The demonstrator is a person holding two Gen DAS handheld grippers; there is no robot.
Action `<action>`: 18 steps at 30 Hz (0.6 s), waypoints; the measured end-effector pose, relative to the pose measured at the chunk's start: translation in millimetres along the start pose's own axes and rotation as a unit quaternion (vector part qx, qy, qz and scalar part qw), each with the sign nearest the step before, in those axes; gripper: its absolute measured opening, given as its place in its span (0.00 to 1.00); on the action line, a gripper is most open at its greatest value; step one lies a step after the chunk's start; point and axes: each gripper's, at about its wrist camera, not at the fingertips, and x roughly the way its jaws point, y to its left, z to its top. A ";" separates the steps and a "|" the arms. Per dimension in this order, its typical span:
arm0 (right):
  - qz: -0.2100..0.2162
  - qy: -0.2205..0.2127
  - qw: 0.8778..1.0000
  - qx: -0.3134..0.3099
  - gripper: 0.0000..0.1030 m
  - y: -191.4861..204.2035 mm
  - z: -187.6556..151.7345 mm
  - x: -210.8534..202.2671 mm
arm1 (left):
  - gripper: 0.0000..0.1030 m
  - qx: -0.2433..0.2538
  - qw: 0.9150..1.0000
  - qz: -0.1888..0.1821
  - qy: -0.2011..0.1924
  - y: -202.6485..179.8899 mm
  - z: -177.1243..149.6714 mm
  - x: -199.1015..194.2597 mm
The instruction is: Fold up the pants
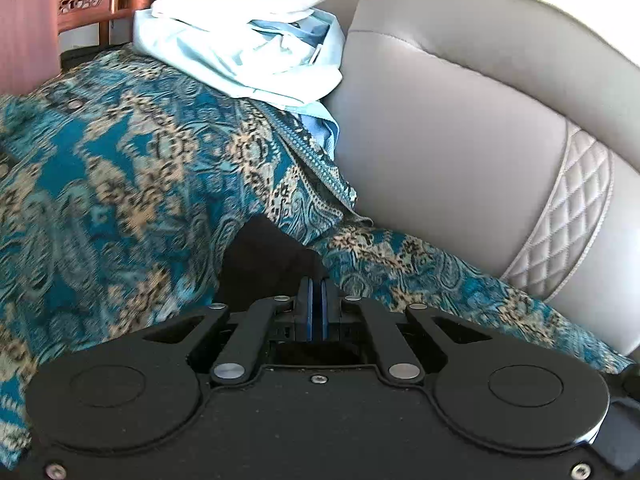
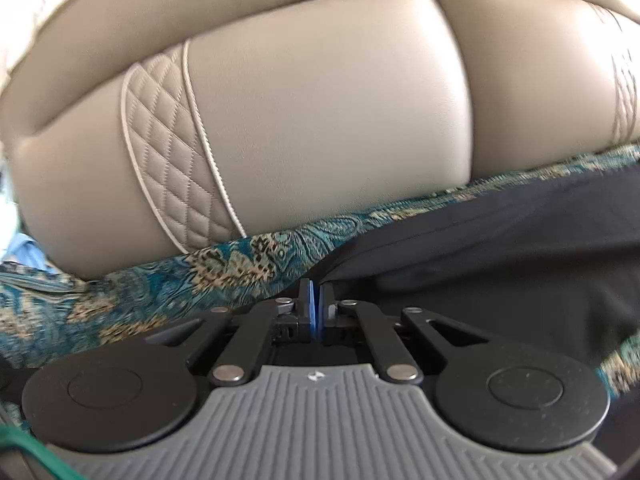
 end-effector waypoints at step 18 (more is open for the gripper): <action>0.037 -0.069 0.997 0.027 0.03 -84.4 -164.1 -133.5 | 0.04 -0.047 0.998 -0.024 0.018 92.0 -98.8 -97.0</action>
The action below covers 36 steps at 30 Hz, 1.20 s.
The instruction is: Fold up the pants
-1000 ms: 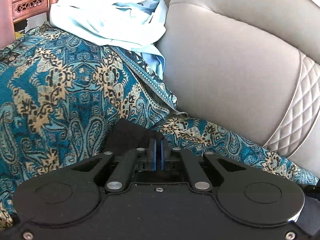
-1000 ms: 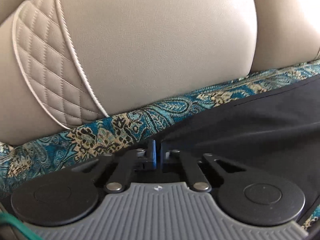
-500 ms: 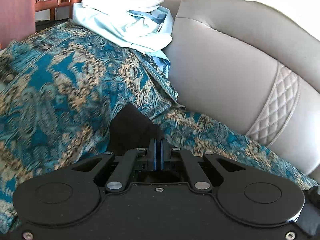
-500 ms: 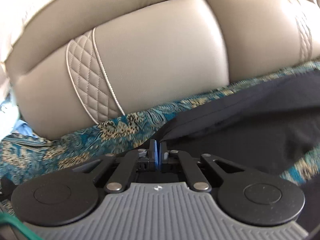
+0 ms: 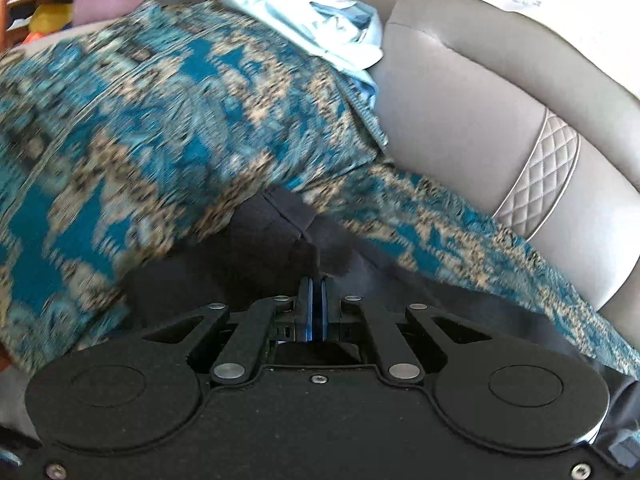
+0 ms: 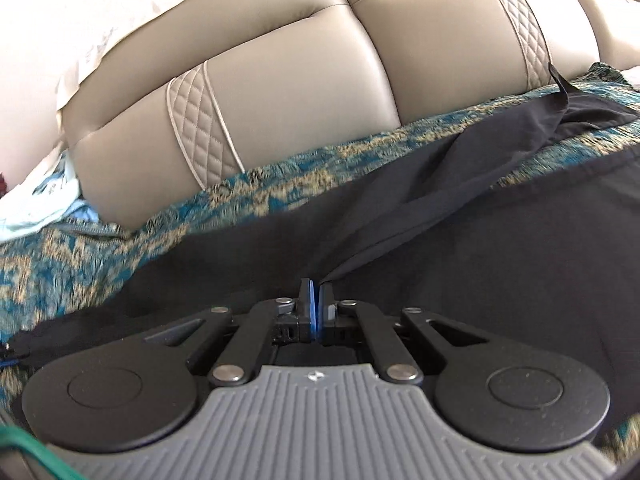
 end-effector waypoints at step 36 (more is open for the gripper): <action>0.100 -0.041 0.994 -0.030 0.75 8.6 -72.5 -45.4 | 0.04 -0.048 0.997 -0.007 -0.053 45.4 4.8 15.3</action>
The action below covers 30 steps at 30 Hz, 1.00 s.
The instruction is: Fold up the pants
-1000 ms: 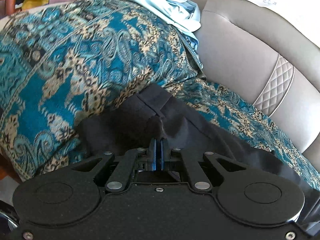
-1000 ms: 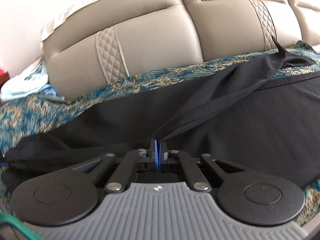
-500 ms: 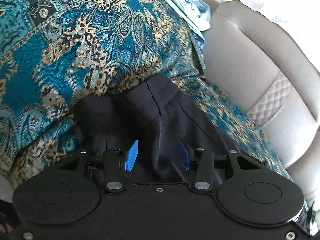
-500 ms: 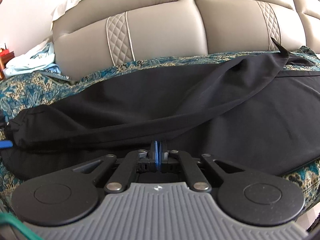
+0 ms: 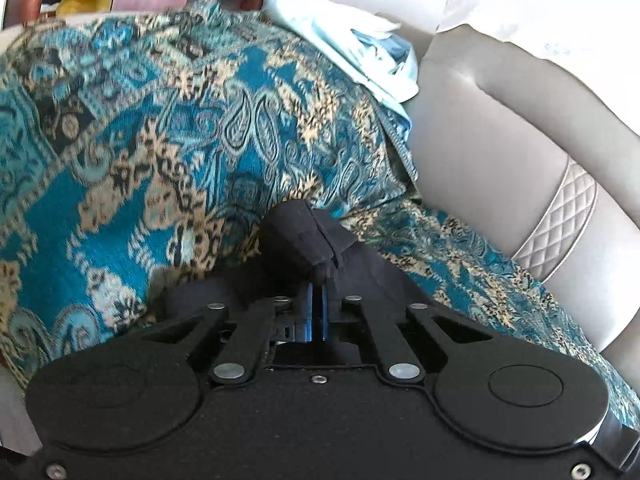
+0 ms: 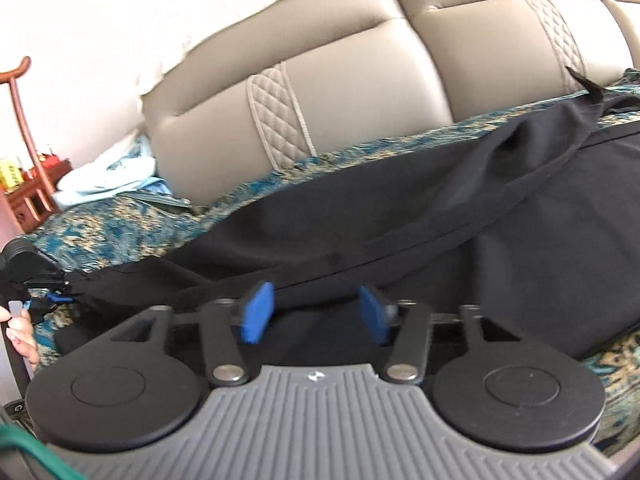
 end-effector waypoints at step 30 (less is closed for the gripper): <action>-0.278 0.003 0.951 0.138 0.06 -107.7 93.6 44.9 | 0.04 0.008 1.000 -0.001 0.008 23.6 -21.3 -14.8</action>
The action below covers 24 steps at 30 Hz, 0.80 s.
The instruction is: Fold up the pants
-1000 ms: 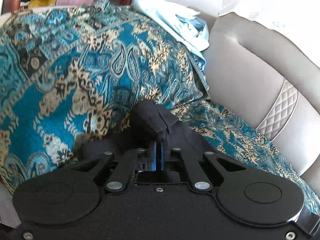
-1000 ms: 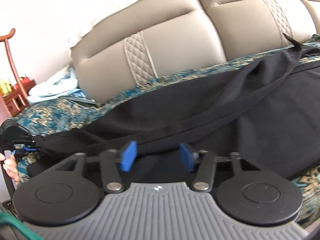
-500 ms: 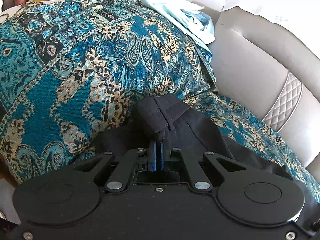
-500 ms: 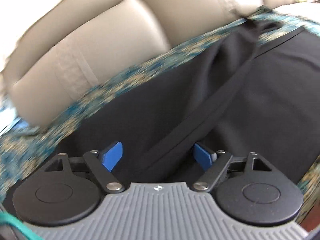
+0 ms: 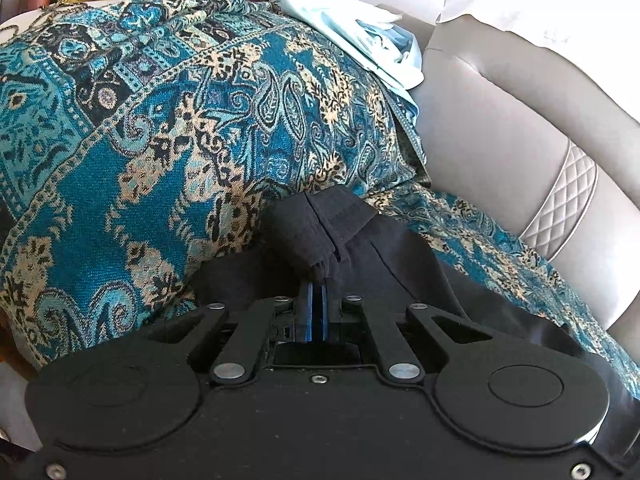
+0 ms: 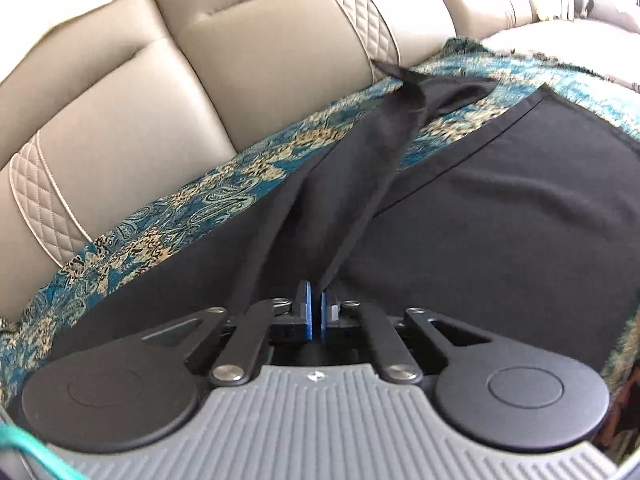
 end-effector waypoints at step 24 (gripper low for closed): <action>-0.067 -0.077 0.993 -0.064 0.24 -66.5 -34.2 -27.1 | 0.05 0.031 0.995 0.088 0.031 4.1 -25.0 4.8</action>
